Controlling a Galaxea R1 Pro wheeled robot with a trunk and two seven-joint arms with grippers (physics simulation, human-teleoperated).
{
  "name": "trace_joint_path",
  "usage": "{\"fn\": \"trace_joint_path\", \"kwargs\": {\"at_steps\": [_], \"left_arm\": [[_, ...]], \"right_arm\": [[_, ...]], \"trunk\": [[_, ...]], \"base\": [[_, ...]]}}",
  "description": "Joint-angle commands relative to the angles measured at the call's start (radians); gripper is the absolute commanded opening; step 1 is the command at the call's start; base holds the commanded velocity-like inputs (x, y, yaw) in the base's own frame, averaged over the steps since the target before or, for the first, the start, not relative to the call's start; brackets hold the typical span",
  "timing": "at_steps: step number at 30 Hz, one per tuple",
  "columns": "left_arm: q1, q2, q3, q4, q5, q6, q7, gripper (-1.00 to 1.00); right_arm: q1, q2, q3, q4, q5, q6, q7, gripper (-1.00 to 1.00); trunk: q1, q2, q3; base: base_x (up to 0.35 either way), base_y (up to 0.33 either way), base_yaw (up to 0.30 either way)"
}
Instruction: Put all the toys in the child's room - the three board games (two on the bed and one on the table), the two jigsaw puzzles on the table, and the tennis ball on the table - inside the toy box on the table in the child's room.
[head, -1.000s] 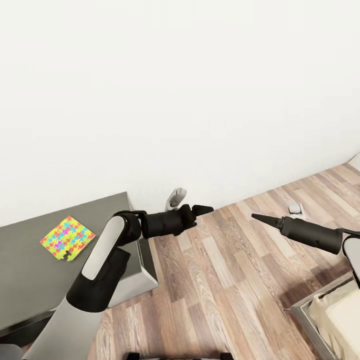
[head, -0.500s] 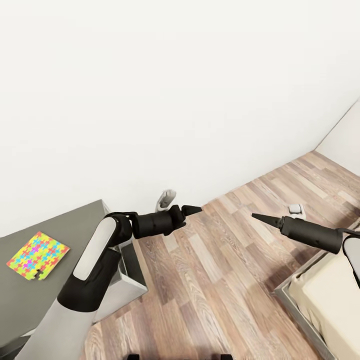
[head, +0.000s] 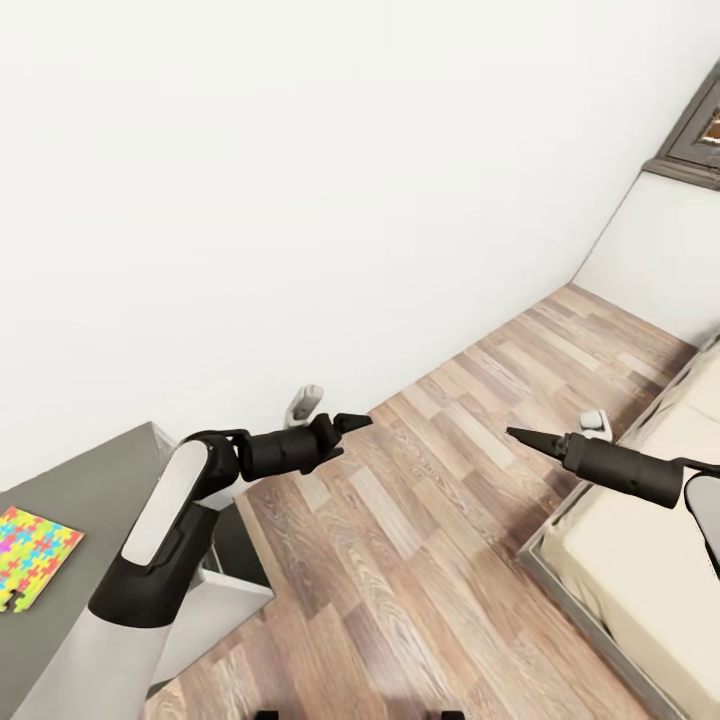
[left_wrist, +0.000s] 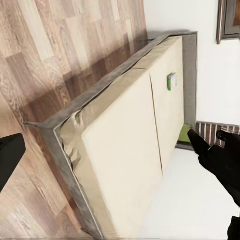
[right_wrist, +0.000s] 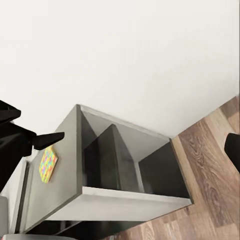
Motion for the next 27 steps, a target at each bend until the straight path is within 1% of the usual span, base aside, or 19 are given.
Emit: {"fn": "trace_joint_path", "kwargs": {"at_steps": [1, 8, 21, 25, 27], "left_arm": [[-0.001, 0.001, 0.0, -0.001, 0.011, -0.001, 0.01, 1.0], [0.002, 0.006, 0.004, -0.001, 0.009, -0.001, 0.011, 1.0], [0.003, 0.008, 0.007, 0.001, 0.008, -0.001, 0.012, 1.0], [0.003, 0.008, 0.008, 0.005, 0.008, -0.001, 0.012, 1.0], [0.003, 0.009, 0.01, 0.011, 0.008, -0.001, 0.014, 1.0]], "right_arm": [[-0.001, 0.0, -0.001, 0.0, 0.005, 0.005, 0.006, 1.0], [-0.002, 0.0, -0.002, 0.007, 0.005, 0.005, 0.004, 1.0], [-0.004, 0.0, -0.001, 0.014, 0.005, 0.005, 0.003, 1.0], [-0.007, 0.001, 0.001, 0.024, 0.005, 0.005, -0.004, 1.0], [-0.01, 0.001, 0.003, 0.038, 0.005, 0.005, -0.023, 1.0]], "trunk": [[0.001, -0.002, -0.001], [0.001, -0.002, 0.002], [0.001, -0.002, 0.007], [0.001, -0.002, 0.008], [0.001, -0.002, 0.009]], "base": [[0.0, 0.0, -0.293], [0.0, 0.0, -0.293], [0.0, 0.0, -0.293], [0.0, 0.0, -0.293], [0.0, 0.0, -0.293]]}}
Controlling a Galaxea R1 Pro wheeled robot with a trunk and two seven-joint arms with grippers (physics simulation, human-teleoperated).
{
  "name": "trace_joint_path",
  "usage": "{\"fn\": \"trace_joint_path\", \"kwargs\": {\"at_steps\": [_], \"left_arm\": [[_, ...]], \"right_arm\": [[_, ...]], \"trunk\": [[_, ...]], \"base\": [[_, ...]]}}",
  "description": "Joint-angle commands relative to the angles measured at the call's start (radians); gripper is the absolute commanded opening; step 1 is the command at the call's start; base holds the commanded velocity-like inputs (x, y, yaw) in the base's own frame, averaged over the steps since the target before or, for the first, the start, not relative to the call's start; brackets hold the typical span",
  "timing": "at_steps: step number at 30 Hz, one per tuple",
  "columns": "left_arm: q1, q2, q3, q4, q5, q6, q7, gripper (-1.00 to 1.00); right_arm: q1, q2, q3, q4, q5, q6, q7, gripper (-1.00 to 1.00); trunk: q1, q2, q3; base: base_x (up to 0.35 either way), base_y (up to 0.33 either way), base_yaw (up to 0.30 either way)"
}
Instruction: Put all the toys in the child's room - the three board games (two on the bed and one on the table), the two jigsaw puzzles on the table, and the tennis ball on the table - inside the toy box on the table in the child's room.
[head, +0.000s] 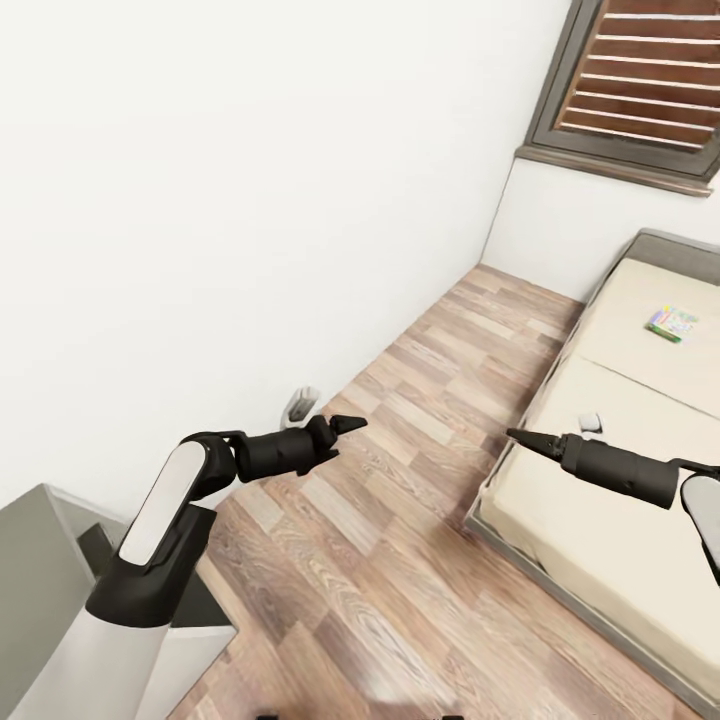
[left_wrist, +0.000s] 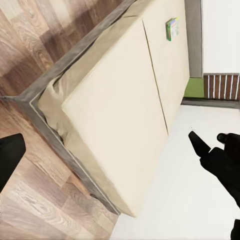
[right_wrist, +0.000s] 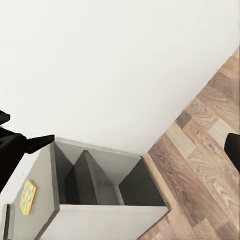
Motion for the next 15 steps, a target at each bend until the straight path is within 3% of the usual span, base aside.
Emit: {"fn": "trace_joint_path", "kwargs": {"at_steps": [1, 7, 15], "left_arm": [[-0.001, 0.001, -0.001, -0.001, 0.011, -0.001, 0.01, 1.0], [-0.001, 0.016, 0.002, 0.036, 0.011, -0.001, 0.013, 1.0], [-0.002, 0.068, 0.007, 0.123, 0.011, -0.001, 0.008, 1.0]], "right_arm": [[-0.001, 0.0, -0.001, 0.0, 0.005, 0.005, 0.006, 1.0], [-0.016, 0.002, 0.003, 0.028, 0.004, 0.005, -0.067, 1.0], [-0.047, 0.018, 0.038, 0.075, 0.003, 0.005, -0.165, 1.0]], "trunk": [[0.001, -0.002, -0.001], [0.001, -0.002, 0.001], [0.001, -0.002, 0.004]], "base": [[0.0, 0.0, -0.293], [0.0, 0.0, -0.293], [0.0, 0.0, -0.293]]}}
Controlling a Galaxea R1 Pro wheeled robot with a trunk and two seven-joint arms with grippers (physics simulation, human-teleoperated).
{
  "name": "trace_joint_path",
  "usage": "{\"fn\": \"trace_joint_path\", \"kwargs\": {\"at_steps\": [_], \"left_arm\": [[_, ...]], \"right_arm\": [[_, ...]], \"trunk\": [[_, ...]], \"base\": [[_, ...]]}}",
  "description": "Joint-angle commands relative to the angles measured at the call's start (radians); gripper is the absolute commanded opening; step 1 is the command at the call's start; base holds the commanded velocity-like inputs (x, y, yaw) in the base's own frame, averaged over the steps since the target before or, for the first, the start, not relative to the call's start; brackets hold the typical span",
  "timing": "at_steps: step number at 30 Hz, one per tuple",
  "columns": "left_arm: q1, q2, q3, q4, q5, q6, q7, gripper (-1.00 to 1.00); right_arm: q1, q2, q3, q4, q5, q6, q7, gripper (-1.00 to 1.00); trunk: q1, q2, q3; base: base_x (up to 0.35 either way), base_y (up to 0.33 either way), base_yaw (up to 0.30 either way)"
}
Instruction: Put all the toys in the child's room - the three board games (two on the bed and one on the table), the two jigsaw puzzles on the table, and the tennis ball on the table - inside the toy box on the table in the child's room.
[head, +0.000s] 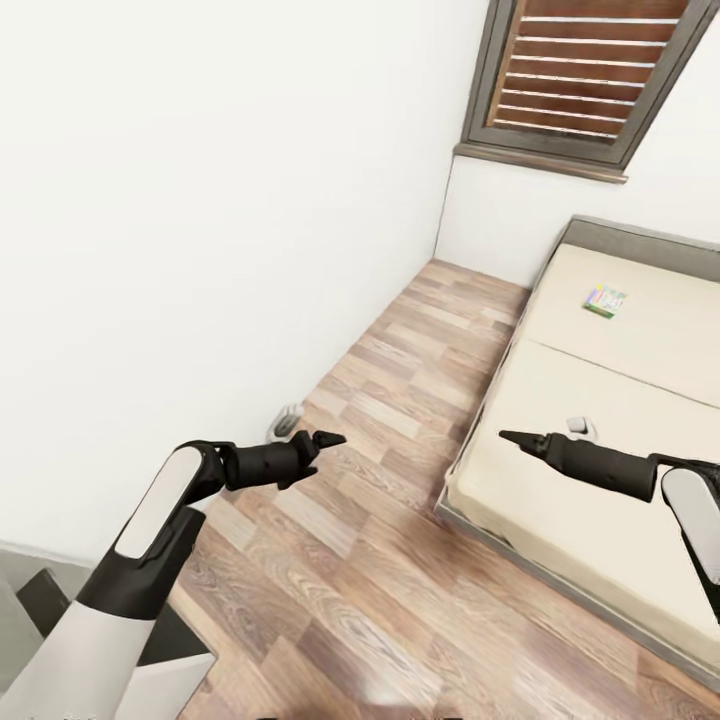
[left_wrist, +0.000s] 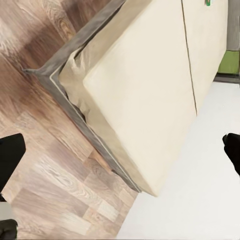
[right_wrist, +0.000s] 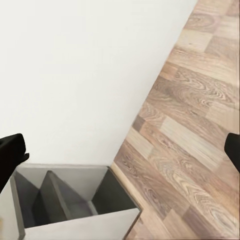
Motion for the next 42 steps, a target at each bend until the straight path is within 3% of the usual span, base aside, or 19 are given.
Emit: {"fn": "trace_joint_path", "kwargs": {"at_steps": [1, 5, 12, 42], "left_arm": [[0.0, 0.011, 0.005, 0.006, 0.012, -0.002, 0.01, 1.0], [0.002, 0.031, 0.034, 0.018, 0.012, -0.002, 0.007, 1.0], [0.016, 0.046, 0.069, 0.033, 0.011, -0.002, 0.005, 1.0], [0.025, 0.053, 0.102, 0.047, 0.011, -0.002, 0.004, 1.0]], "right_arm": [[-0.006, 0.004, 0.008, 0.011, 0.009, 0.004, 0.001, 1.0], [-0.023, 0.016, 0.034, 0.04, 0.01, 0.004, -0.015, 1.0], [-0.038, 0.027, 0.065, 0.059, 0.012, 0.004, -0.026, 1.0], [-0.042, 0.032, 0.084, 0.033, 0.013, 0.004, -0.065, 1.0]], "trunk": [[0.0, -0.002, -0.001], [0.0, -0.002, 0.0], [0.0, -0.002, 0.002], [0.0, -0.002, 0.039]], "base": [[0.0, 0.0, -0.293], [0.0, 0.0, -0.293], [0.0, 0.0, -0.217], [0.0, 0.0, -0.094]]}}
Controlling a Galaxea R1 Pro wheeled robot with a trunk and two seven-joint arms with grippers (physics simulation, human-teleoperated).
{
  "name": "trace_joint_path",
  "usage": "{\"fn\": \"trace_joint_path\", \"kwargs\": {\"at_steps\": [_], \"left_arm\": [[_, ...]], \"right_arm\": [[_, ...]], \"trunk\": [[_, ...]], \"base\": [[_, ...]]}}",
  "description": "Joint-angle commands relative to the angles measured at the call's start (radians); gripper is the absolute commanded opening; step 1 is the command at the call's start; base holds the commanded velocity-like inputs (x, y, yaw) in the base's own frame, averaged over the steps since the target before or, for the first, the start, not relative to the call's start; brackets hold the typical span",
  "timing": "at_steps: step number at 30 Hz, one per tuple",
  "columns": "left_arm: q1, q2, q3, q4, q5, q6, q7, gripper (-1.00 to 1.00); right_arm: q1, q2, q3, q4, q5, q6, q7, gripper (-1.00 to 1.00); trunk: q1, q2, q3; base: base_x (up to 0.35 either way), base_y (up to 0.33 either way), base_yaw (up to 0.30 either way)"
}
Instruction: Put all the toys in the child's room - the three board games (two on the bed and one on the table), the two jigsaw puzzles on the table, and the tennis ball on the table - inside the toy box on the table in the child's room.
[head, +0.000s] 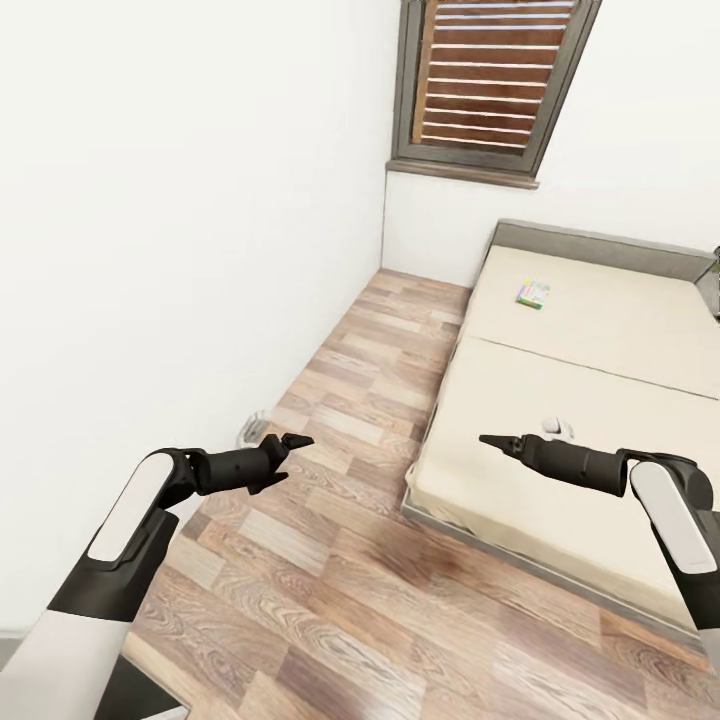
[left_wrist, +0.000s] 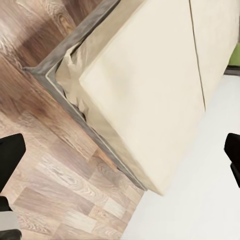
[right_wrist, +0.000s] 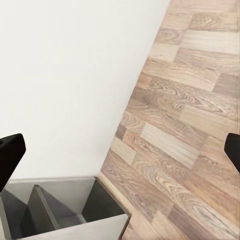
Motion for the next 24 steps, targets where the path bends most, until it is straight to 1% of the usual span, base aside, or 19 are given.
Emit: {"fn": "trace_joint_path", "kwargs": {"at_steps": [1, 12, 19, 24], "left_arm": [[-0.001, 0.001, -0.001, -0.001, 0.011, -0.001, 0.01, 1.0], [-0.001, 0.002, 0.003, -0.001, 0.011, -0.001, 0.01, 1.0], [0.0, 0.002, 0.026, -0.001, 0.011, 0.001, 0.01, 1.0], [0.001, 0.002, 0.034, -0.001, 0.012, 0.001, 0.011, 1.0]], "right_arm": [[0.0, 0.0, -0.001, -0.006, 0.01, 0.004, 0.007, 1.0], [0.006, 0.009, 0.001, -0.032, 0.01, 0.004, -0.005, 1.0], [0.007, 0.012, 0.001, -0.036, 0.009, 0.004, -0.026, 1.0], [0.006, 0.014, 0.001, -0.037, 0.009, 0.004, -0.039, 1.0]], "trunk": [[0.001, -0.002, 0.0], [0.001, -0.002, 0.017], [0.001, -0.002, 0.029], [0.001, -0.002, 0.037]], "base": [[0.0, 0.0, -0.051], [0.0, 0.0, -0.022], [0.0, 0.0, -0.004], [0.0, 0.0, -0.002]]}}
